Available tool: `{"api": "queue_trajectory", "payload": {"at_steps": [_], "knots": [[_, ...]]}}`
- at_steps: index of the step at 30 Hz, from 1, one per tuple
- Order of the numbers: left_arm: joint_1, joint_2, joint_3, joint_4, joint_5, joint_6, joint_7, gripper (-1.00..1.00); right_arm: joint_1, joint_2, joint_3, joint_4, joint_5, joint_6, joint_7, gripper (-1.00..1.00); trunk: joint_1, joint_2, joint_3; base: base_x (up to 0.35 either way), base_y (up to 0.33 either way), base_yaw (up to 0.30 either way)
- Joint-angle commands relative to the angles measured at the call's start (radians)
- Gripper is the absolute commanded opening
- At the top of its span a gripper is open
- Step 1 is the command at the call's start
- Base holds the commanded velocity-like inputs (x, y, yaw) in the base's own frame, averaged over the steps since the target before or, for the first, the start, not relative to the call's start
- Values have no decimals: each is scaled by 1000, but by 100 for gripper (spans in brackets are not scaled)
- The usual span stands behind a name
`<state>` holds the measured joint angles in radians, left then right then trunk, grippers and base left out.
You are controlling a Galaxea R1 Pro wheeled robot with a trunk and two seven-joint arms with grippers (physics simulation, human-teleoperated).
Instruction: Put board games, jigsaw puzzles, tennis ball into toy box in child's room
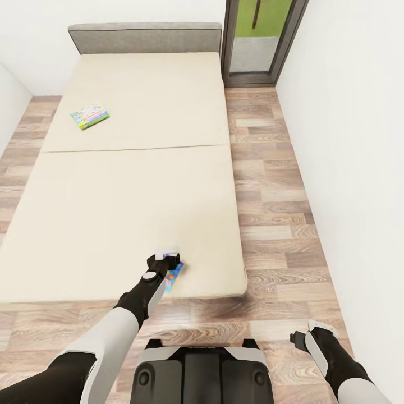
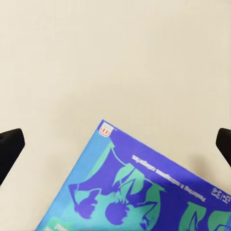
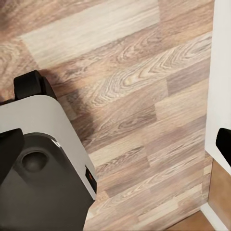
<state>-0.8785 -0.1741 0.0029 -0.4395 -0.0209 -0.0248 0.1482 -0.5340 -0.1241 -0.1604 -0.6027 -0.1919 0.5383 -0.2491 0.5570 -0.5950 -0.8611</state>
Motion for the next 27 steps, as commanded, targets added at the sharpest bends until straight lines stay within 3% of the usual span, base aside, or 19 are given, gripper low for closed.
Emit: {"api": "queue_trajectory", "payload": {"at_steps": [1, 16, 27], "knots": [[0, 0, 0, 1, -2, -3, 4, 100, 0, 0, 1, -2, -11, 3, -7, 100, 0, -1, -1, 27, 15, 0], [0, 0, -1, 1, -2, -5, 2, 100, 0, 0, 1, 0, -11, -11, -7, 100, 0, -1, -2, 81, 52, 0], [0, 0, -1, 1, -2, -6, 2, 100, 0, 0, 1, 0, -9, -12, -7, 100, 0, -1, -17, 4, 3, 0]]}}
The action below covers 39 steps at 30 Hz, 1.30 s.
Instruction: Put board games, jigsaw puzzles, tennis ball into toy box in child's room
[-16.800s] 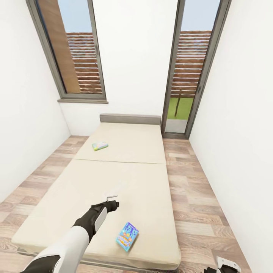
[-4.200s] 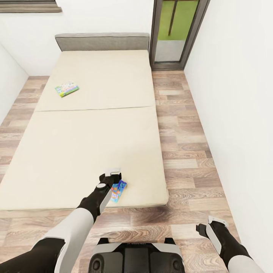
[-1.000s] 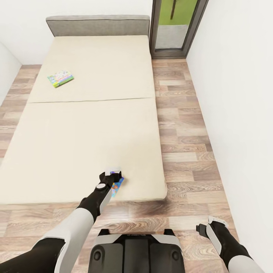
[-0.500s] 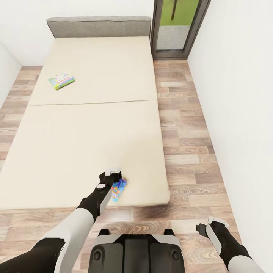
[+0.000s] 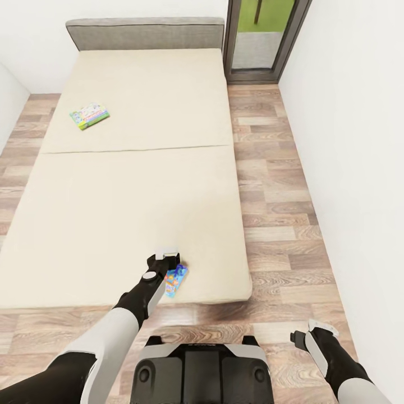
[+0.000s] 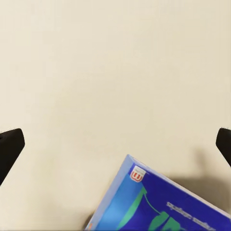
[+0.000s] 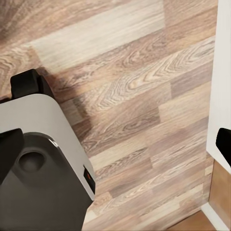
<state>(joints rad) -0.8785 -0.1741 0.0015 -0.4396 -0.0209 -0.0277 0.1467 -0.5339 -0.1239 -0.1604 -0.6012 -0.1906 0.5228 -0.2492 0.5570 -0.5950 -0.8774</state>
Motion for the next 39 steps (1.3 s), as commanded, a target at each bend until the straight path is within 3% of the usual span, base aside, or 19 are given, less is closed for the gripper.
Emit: {"api": "queue_trajectory", "payload": {"at_steps": [1, 24, 39], "knots": [[0, 0, 0, 1, -2, -3, 4, 100, 0, 0, 1, -2, -11, 3, -7, 100, 0, -1, -2, 0, 0, 0], [0, 0, -3, 2, -2, -3, 4, 100, 0, 0, 0, -2, -10, 3, -8, 100, 0, -1, -38, 0, 0, 0], [0, 0, -5, 2, -2, -3, 2, 100, 0, 1, 1, -2, -12, 3, -7, 100, 0, -1, -41, -45, -76, 0]]}}
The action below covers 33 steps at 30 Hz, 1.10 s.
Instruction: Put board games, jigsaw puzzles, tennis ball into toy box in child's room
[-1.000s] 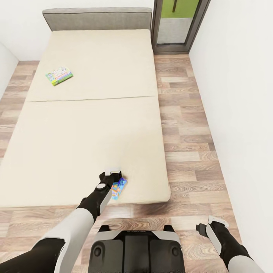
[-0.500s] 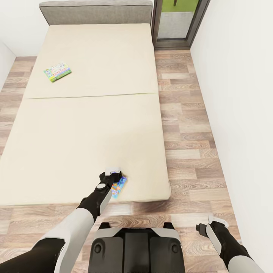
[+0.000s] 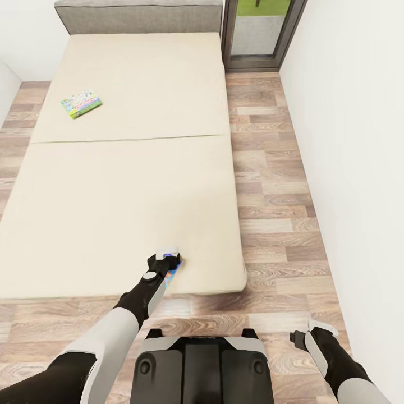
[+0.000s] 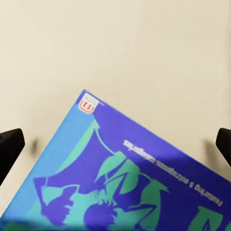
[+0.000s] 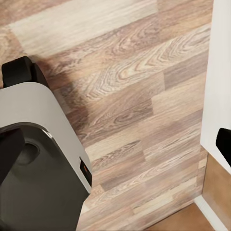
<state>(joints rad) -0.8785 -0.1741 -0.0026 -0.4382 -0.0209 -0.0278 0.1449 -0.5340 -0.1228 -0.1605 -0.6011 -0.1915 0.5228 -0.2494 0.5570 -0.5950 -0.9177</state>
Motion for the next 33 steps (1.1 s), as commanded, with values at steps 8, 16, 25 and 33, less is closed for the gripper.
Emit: {"api": "queue_trajectory", "payload": {"at_steps": [8, 16, 25, 33], "knots": [[0, 0, 0, 1, -2, -3, 0, 100, 0, 0, 2, -2, -9, 3, -7, 100, 0, -1, -1, -61, -56, 0], [0, 0, 0, 1, -2, -4, 0, 100, 0, 0, 2, -2, -9, 3, -8, 100, 0, -1, -1, -158, -5, 0], [0, 0, -1, 1, -2, -3, -1, 100, 0, 0, 2, -2, -9, 3, -8, 100, 0, -1, -1, -21, 0, 0], [0, 0, -2, 1, -3, -3, -3, 100, 0, 0, 1, 0, -8, 3, -8, 100, 0, -1, -1, 0, 0, 0]]}}
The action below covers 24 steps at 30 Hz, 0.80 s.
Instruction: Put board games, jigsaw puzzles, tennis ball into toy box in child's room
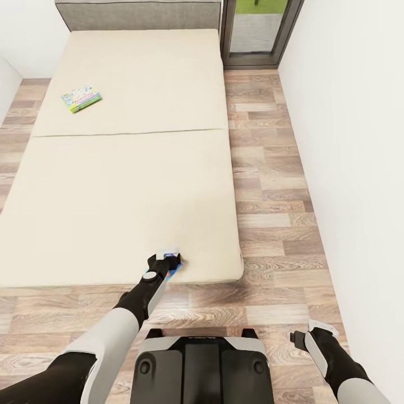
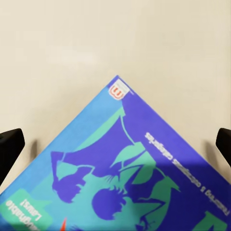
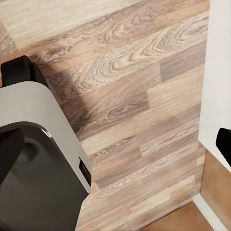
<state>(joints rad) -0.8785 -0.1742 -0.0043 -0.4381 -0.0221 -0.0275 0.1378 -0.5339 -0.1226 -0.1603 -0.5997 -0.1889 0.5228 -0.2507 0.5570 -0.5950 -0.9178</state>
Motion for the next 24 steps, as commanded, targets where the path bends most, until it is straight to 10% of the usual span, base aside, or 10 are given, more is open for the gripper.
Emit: {"api": "queue_trajectory", "payload": {"at_steps": [1, 24], "knots": [[0, 0, -1, 1, -2, -3, 4, 100, 0, 0, 1, -2, -11, 3, -7, 100, 0, -1, -1, 0, 0, 0], [0, 0, -3, -1, -3, -3, 4, 100, 0, 0, 1, 0, -11, 2, -7, 100, 0, -1, -1, 0, 0, 0]]}}
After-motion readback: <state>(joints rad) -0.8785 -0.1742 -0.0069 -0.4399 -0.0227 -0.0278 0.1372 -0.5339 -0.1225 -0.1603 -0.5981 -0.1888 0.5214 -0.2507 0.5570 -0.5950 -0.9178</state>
